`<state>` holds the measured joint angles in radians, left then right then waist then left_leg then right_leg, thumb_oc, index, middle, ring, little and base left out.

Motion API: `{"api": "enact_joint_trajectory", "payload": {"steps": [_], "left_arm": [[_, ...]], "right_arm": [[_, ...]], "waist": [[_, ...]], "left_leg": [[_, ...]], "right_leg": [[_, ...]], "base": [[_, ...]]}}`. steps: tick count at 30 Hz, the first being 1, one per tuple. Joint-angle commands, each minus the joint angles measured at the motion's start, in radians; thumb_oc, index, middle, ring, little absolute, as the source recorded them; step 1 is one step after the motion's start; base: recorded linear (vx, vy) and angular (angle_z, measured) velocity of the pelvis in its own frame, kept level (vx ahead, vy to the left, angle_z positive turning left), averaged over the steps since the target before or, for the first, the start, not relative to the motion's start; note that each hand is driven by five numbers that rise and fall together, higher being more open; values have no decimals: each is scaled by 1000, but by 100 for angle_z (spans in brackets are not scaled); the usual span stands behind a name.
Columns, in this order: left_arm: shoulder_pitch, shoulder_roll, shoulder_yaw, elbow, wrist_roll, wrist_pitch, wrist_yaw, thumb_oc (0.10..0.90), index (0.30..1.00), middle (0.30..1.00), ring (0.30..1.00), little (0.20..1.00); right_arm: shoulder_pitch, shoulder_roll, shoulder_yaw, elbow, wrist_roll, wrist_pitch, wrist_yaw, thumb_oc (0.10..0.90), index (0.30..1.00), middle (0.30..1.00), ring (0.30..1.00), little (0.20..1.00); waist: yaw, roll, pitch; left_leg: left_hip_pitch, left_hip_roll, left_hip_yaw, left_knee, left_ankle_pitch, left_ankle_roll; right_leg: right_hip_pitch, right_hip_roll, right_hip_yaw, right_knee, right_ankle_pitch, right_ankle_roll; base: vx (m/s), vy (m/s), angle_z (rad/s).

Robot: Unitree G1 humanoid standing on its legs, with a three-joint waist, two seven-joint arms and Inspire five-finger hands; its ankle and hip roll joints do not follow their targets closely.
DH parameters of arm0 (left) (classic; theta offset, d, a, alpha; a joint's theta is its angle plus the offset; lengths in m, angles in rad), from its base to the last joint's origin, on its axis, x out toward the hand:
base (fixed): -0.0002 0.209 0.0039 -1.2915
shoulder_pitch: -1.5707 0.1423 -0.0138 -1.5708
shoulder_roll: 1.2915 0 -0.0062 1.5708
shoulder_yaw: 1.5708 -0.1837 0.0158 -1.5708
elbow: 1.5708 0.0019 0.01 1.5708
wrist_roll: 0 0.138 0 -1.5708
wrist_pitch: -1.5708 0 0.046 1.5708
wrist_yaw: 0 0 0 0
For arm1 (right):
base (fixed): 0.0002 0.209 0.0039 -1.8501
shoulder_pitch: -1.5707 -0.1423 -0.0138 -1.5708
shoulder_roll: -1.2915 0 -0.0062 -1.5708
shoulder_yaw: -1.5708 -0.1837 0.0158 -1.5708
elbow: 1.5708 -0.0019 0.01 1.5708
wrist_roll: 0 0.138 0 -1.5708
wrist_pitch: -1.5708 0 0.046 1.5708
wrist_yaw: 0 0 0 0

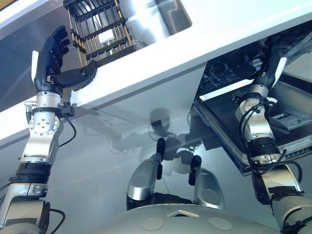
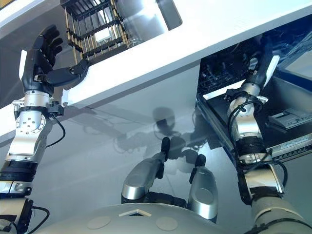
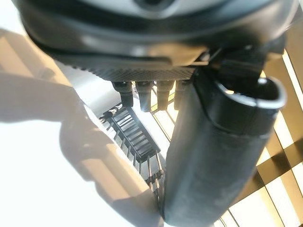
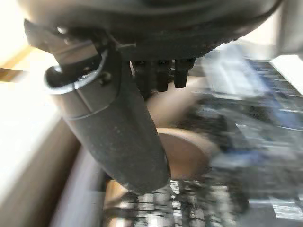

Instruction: Pick up plates and place into dishwasher.

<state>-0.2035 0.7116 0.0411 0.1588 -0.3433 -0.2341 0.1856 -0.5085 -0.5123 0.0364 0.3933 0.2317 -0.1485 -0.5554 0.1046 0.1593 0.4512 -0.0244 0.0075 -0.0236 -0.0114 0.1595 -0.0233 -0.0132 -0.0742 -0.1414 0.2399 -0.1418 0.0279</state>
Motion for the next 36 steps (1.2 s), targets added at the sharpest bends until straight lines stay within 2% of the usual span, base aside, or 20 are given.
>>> {"api": "enact_joint_trajectory", "payload": {"steps": [1,3,7,13,19,22,25,30,31,33,36], "left_arm": [[3,4,46,-41,81,4,10,800,900,900,900,900],[-1,0,49,-41,87,15,2,800,900,900,900,900],[5,-3,54,-43,96,27,-17,800,900,900,900,900],[58,-15,81,-56,111,27,-27,800,900,900,900,900],[123,-26,132,-55,122,-1,-31,800,900,900,900,900],[148,-25,164,-51,119,-14,-41,800,900,900,900,900],[168,-21,197,-46,110,-24,-49,800,900,900,900,900],[203,-22,242,-19,102,-48,-55,800,900,900,900,900],[204,-22,244,-14,101,-53,-55,800,900,900,900,900],[205,-22,249,-5,92,-61,-49,800,900,900,900,900],[203,-26,248,-6,72,-70,-47,800,900,900,900,900]], "right_arm": [[-69,-81,-29,-199,-49,-107,44,800,900,900,900,900],[-28,-90,-46,-194,-8,-63,101,800,900,900,900,900],[40,-100,-70,-183,9,-28,133,800,900,900,900,900],[162,-94,-130,-196,26,-42,166,800,900,900,900,900],[285,-67,-195,-198,2,-33,159,800,900,900,900,900],[336,-53,-242,-195,31,-34,159,800,900,900,900,900],[386,-44,-299,-183,99,-60,165,800,900,900,900,900],[486,-6,-446,-95,283,-136,143,800,900,900,900,900],[493,-3,-456,-85,314,-132,136,800,900,900,900,900],[512,14,-481,-24,407,-154,184,800,900,900,900,900],[531,35,-483,38,476,-168,230,800,900,900,900,900]], "waist": [[-54,-75,-142],[-62,-80,-154],[-71,-87,-176],[-84,-93,-207],[-99,-100,-233],[-112,-106,-241],[-124,-112,-242],[-156,-113,-246],[-158,-113,-245],[-166,-110,-243],[-171,-106,-238]], "left_leg": [[34,-107,10,76,-166,61],[47,-107,8,80,-172,64],[75,-106,4,76,-182,67],[119,-102,14,42,-189,69],[157,-89,45,-6,-191,67],[168,-80,62,-21,-190,64],[168,-74,77,-30,-181,62],[180,-63,103,-41,-194,58],[182,-63,105,-41,-196,58],[180,-60,115,-35,-200,57],[178,-58,122,-26,-204,57]], "right_leg": [[-5,13,42,-111,124,10],[6,14,48,-95,112,7],[27,14,50,-86,101,8],[64,15,60,-126,114,22],[92,25,63,-187,135,41],[98,29,69,-203,141,47],[97,31,74,-213,153,48],[98,36,87,-213,140,58],[98,36,88,-212,137,58],[96,37,84,-203,129,58],[93,37,77,-184,114,53]], "base": [[47,1,2],[39,4,0],[10,0,0],[-2,-1,-1],[-40,-12,-12],[-79,-19,-16],[-65,-28,-15],[-74,-41,-16],[-71,-42,-17],[-48,-36,-19],[-35,-32,-13]]}}
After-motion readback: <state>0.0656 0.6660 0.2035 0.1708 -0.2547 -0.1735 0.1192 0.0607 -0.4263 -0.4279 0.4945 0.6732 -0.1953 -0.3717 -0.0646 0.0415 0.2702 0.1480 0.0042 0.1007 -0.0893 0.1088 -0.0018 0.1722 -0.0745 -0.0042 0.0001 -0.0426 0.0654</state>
